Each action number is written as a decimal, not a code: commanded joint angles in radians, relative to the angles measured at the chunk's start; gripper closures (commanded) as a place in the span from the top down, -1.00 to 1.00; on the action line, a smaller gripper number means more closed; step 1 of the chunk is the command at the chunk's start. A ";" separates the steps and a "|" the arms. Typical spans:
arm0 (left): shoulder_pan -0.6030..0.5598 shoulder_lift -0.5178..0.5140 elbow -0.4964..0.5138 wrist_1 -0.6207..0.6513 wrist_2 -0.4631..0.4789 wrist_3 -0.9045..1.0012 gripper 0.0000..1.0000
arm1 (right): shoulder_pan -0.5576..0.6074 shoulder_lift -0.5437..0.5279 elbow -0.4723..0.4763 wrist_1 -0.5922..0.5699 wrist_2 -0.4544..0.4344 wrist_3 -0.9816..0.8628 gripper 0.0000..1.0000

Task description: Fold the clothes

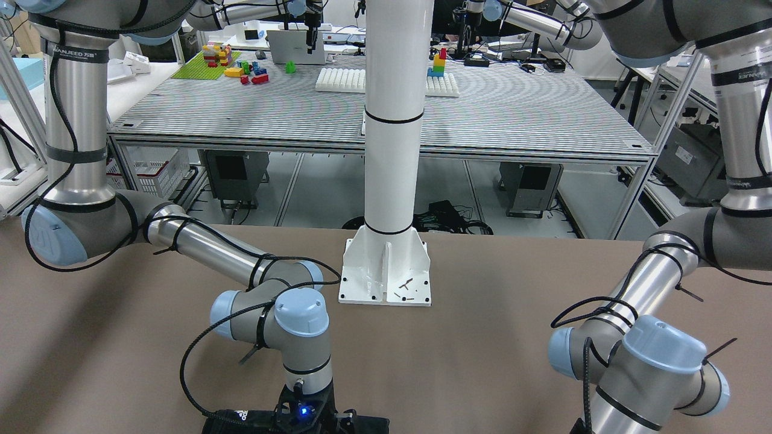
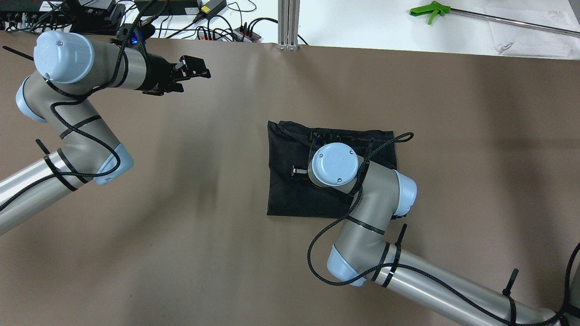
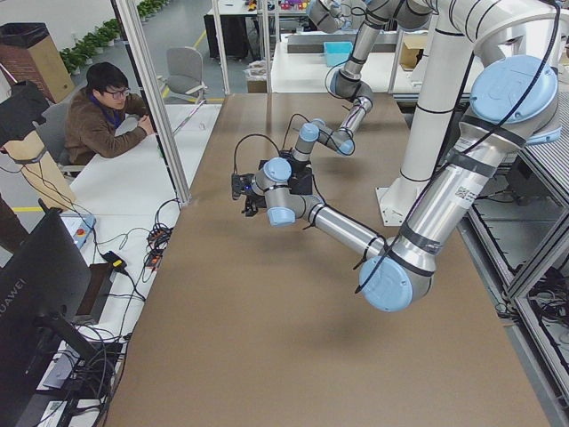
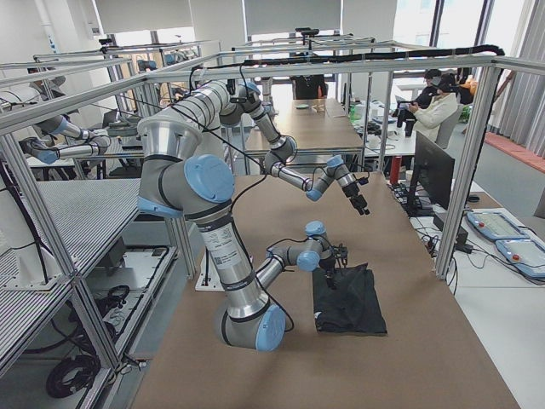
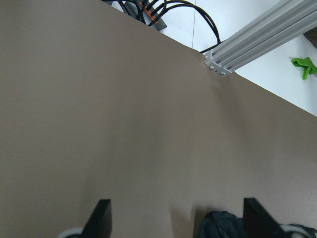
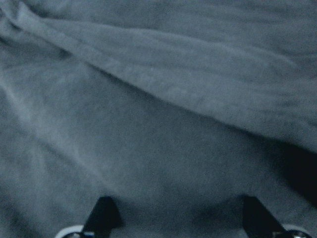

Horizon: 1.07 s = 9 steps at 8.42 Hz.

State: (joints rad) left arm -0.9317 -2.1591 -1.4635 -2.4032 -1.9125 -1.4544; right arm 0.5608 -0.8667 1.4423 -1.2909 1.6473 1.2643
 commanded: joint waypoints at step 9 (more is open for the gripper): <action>-0.036 -0.054 0.080 0.007 0.027 0.061 0.87 | 0.359 0.015 -0.218 0.044 0.020 -0.586 0.88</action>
State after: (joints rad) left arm -0.9272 -2.2139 -1.3895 -2.4062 -1.8825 -1.4501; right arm 0.8532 -0.8540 1.2260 -1.2480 1.6498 0.7700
